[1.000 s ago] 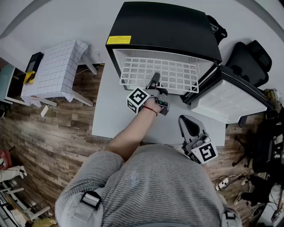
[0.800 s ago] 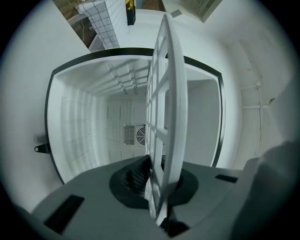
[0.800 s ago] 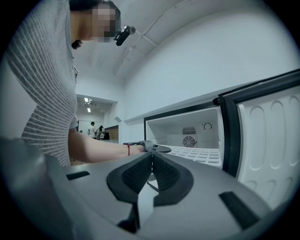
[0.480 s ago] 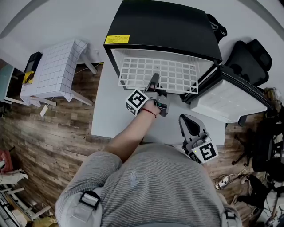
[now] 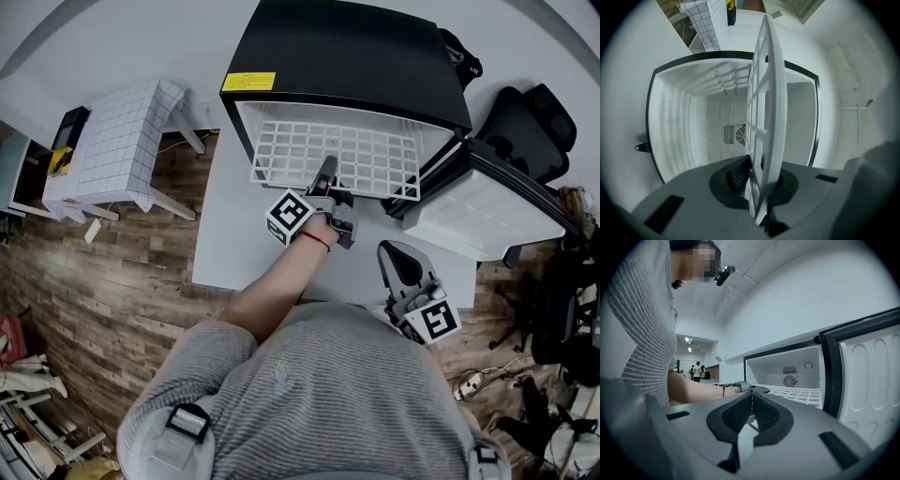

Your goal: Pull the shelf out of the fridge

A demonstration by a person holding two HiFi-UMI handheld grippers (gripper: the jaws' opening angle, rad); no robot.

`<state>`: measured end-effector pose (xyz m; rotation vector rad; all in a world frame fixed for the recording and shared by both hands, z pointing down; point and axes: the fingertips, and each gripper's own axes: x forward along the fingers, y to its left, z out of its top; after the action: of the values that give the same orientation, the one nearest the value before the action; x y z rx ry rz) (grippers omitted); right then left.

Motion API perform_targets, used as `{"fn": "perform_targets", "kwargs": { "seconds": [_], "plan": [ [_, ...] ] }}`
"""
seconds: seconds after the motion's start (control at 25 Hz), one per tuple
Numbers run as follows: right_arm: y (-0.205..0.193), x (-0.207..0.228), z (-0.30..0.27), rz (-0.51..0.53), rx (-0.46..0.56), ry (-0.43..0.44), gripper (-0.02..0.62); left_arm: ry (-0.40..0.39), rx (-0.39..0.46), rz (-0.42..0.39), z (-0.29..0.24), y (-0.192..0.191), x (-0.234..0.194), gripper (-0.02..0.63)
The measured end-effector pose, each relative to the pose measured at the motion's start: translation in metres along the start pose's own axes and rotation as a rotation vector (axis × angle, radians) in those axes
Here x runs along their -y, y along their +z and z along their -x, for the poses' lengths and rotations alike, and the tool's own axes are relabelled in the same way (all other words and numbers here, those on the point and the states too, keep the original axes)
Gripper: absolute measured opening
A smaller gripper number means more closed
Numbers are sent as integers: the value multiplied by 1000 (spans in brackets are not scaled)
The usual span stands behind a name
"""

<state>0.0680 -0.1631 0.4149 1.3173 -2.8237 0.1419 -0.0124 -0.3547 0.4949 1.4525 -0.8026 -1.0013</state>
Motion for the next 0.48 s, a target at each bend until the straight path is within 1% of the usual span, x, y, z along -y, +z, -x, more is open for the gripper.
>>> {"fn": "perform_targets", "kwargs": {
  "seconds": [0.24,0.48],
  "plan": [
    [0,4,0,-2,-2,-8,14,33,4,3,4,-1,3,26],
    [1,-2,-4,0,1,2,14,31,-3,11,13,-3,5,26]
  ]
}}
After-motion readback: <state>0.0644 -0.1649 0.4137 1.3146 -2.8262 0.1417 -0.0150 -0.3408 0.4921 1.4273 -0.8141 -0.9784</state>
